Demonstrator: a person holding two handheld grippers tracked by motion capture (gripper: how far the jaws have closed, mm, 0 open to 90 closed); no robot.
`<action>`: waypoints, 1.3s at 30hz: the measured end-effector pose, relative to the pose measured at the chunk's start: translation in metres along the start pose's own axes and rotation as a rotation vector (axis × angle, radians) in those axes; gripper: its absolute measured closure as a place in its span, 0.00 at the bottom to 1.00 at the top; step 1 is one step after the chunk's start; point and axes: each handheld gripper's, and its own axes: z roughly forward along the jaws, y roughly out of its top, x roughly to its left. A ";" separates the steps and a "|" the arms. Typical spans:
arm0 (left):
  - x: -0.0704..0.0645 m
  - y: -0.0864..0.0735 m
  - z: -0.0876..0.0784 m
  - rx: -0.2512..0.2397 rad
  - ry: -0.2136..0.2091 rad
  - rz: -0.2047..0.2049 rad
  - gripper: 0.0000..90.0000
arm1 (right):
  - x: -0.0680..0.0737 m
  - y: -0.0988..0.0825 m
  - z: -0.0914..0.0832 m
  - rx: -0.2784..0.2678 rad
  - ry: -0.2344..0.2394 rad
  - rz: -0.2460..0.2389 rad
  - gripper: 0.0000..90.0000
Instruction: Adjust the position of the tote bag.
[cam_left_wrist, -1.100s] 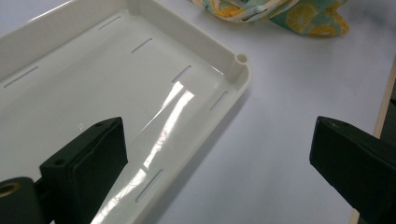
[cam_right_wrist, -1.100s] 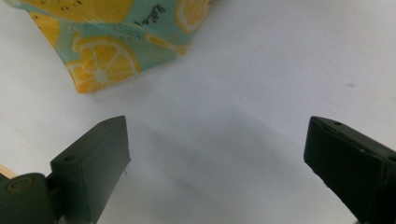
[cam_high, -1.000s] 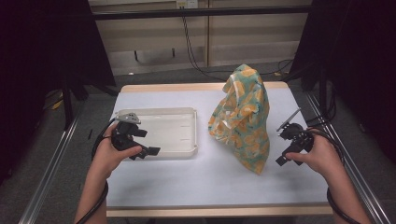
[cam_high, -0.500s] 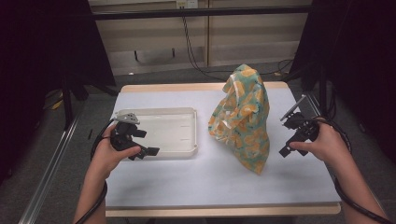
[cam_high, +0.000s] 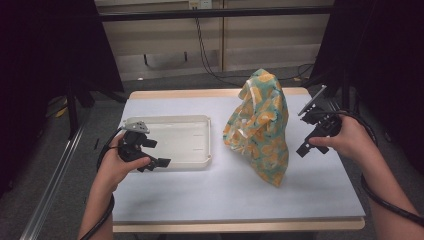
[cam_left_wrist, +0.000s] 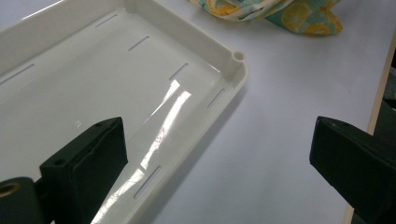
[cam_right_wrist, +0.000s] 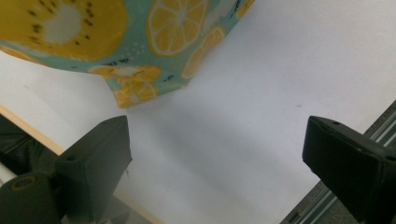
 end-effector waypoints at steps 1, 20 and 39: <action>0.000 0.000 0.000 0.000 0.000 0.002 0.04 | -0.001 0.001 -0.002 -0.005 -0.005 0.003 0.09; -0.002 0.001 -0.001 0.012 0.000 0.012 0.04 | -0.007 0.025 -0.037 -0.009 -0.028 0.026 0.10; -0.005 0.003 -0.002 0.017 0.003 0.021 0.04 | -0.012 0.053 -0.065 -0.016 0.008 0.054 0.10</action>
